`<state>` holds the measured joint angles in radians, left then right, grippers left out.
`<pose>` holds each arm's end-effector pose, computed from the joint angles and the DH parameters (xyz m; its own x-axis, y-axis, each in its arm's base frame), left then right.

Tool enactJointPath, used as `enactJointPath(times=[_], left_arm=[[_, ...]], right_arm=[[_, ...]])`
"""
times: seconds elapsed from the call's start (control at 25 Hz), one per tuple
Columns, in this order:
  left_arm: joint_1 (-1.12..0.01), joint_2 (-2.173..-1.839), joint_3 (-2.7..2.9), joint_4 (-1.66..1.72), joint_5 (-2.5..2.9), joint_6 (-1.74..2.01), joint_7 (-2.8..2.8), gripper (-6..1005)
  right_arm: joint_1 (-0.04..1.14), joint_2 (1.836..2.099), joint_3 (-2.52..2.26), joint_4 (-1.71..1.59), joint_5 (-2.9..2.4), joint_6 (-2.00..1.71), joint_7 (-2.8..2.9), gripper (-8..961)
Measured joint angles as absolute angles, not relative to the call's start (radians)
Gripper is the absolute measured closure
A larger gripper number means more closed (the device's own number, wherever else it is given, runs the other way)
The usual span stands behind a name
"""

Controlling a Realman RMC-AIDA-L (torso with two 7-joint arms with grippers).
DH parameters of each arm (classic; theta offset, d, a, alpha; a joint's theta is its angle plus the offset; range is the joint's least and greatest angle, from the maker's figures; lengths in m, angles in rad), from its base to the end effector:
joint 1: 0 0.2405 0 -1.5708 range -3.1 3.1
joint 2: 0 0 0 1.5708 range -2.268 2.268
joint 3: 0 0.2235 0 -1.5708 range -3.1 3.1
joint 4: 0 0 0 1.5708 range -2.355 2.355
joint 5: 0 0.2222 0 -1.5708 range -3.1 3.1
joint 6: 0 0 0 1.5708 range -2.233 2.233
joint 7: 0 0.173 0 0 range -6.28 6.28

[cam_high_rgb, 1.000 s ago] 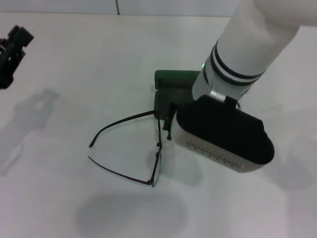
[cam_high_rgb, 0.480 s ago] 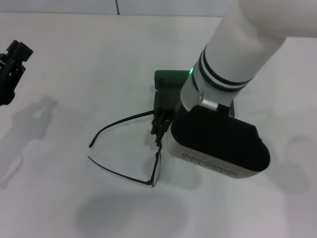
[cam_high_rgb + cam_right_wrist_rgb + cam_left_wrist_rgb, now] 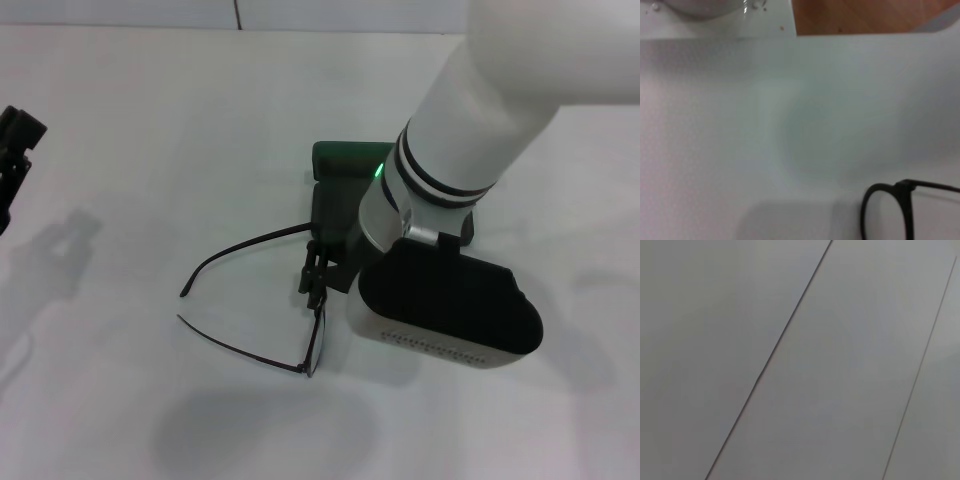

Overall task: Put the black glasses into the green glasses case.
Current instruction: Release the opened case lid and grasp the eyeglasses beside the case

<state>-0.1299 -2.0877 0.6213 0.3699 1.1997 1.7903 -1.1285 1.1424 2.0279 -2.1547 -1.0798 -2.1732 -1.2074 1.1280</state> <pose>-0.3004 0.2410 0.0638 0.2311 -0.0163 0.9728 0.7961 -0.5717 -0.1987 0.0317 0.3084 -0.1550 0.0278 0.9928 0.1165 0.8925 -0.0771 0.4444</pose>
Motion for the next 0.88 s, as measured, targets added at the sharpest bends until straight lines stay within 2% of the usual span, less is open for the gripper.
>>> enactJointPath(times=[0.48,0.68,0.88], left_arm=[[-0.12,-2.089,0.621,0.365,1.2,1.793,-1.128,769],[-0.118,-2.089,0.622,0.353,1.203,1.793,-1.127,769],[-0.113,-2.089,0.626,0.347,1.207,1.795,-1.127,770]], right_arm=[[1.134,2.028,-2.166,-1.06,-2.169,-1.16,1.108,486],[1.134,2.028,-2.169,-1.058,-2.168,-1.148,1.105,575],[1.134,2.028,-2.174,-1.046,-2.159,-1.125,1.09,594]])
